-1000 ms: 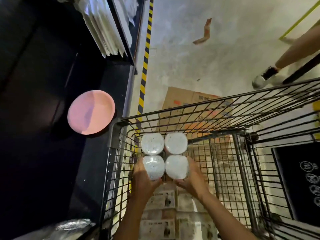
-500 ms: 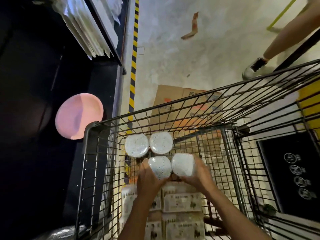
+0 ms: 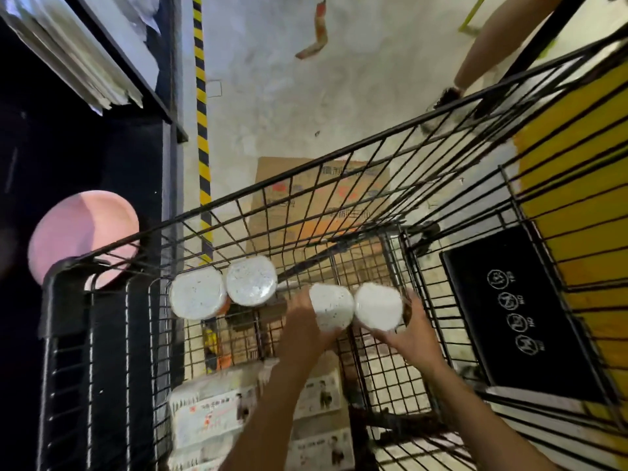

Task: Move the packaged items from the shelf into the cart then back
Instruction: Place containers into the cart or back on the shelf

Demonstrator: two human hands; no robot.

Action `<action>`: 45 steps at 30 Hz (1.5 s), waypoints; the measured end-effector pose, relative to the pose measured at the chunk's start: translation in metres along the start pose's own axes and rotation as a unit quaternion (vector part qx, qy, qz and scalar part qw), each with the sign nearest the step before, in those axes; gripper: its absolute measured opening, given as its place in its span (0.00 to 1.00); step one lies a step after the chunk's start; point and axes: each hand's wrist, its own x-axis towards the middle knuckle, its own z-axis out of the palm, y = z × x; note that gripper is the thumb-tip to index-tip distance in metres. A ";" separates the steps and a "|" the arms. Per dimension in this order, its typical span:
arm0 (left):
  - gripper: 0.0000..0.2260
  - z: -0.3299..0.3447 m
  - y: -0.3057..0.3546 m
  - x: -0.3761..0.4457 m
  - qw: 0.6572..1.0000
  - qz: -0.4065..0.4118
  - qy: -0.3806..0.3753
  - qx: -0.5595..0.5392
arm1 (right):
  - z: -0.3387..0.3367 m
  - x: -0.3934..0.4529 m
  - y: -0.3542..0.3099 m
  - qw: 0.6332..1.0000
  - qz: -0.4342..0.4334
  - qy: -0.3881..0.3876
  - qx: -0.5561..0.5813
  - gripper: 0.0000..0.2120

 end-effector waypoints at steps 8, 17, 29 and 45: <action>0.44 -0.013 -0.020 0.007 0.992 0.053 -0.069 -0.088 | 0.019 0.003 0.030 0.993 0.022 0.024 0.113 0.56; 0.43 0.006 -0.032 0.031 0.995 0.070 -0.063 -0.032 | 0.047 0.021 0.032 0.976 -0.021 0.078 0.204 0.47; 0.40 -0.020 0.025 0.011 0.991 0.058 0.018 -0.118 | 0.019 0.010 -0.017 0.973 -0.017 0.113 0.201 0.47; 0.42 -0.197 0.107 -0.096 0.970 0.108 0.104 -0.189 | -0.019 -0.125 -0.181 0.958 -0.221 0.076 0.164 0.47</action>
